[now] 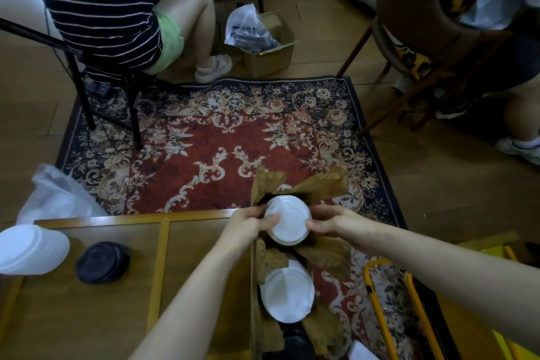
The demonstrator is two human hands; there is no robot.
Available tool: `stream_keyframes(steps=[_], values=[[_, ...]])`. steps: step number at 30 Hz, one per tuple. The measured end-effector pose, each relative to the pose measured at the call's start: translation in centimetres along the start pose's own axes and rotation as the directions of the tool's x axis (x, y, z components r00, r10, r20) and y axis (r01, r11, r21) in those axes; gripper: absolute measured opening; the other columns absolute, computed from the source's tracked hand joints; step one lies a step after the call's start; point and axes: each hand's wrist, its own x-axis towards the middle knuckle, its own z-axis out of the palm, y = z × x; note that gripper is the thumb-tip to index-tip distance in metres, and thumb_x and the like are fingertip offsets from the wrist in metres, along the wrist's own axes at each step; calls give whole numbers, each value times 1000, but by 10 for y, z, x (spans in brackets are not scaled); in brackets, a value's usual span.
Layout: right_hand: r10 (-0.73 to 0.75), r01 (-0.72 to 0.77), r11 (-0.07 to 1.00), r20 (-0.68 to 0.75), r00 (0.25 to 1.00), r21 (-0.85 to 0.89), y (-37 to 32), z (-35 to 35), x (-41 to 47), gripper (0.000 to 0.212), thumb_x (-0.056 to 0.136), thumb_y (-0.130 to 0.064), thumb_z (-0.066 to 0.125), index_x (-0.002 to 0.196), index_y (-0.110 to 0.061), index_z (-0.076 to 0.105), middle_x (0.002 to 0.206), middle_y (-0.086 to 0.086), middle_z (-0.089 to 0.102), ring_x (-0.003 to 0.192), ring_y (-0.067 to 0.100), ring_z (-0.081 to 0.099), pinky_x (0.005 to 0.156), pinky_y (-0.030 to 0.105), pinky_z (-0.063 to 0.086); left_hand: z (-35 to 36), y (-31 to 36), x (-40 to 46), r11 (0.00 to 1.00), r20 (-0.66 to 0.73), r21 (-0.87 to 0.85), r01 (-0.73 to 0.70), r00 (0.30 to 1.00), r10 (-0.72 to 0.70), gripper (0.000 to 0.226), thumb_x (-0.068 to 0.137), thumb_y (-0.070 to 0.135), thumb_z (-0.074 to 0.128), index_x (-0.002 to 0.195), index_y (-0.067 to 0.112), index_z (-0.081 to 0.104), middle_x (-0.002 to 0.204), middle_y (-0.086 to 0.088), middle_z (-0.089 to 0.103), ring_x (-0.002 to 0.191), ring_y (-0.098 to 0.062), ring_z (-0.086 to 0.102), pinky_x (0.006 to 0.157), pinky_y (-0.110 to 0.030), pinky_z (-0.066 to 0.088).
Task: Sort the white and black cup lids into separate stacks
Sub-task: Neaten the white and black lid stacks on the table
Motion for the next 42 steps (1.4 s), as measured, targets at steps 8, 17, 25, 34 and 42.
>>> stream_keyframes(steps=[8, 17, 25, 34, 42], values=[[-87, 86, 996, -20, 996, -31, 5, 1, 2, 45, 88, -15, 68, 130, -20, 51, 111, -14, 57, 92, -4, 55, 73, 8, 50, -7, -6, -8, 992, -44, 60, -106, 993, 109, 59, 80, 21, 80, 134, 6, 60, 132, -6, 64, 113, -9, 57, 96, -25, 42], [-140, 134, 986, -61, 988, -96, 7, -1, 3, 52, 85, -22, 73, 133, -14, 56, 128, -10, 53, 114, 9, 57, 98, 24, 49, -4, -6, -8, 978, -124, 164, -127, 981, 149, 46, 76, 24, 84, 118, 11, 71, 104, 7, 70, 107, -12, 64, 103, -35, 48], [-148, 110, 978, -215, 965, -180, 9, 4, 16, 30, 85, -15, 74, 113, -14, 65, 109, 5, 67, 103, 24, 65, 96, 40, 53, -3, -6, -3, 946, -189, 290, -142, 961, 203, 37, 84, 20, 79, 118, 8, 71, 104, 5, 67, 101, -7, 60, 97, -27, 47], [-264, 142, 934, -363, 894, -329, 5, -34, -10, 12, 90, -7, 63, 92, -18, 68, 99, 13, 70, 78, 26, 60, 71, 40, 50, -15, -8, -26, 940, -238, 284, -192, 935, 263, 29, 86, 19, 76, 115, 21, 71, 122, 1, 69, 117, -11, 62, 103, -36, 50], [-462, 283, 747, -163, 872, -601, 14, -31, -103, 26, 91, -28, 65, 113, -41, 61, 118, -21, 59, 112, -6, 53, 96, 27, 47, -21, 4, -80, 768, -183, 554, -320, 853, 488, 28, 94, 21, 67, 121, 29, 69, 115, 22, 61, 115, -2, 57, 102, -31, 47]])
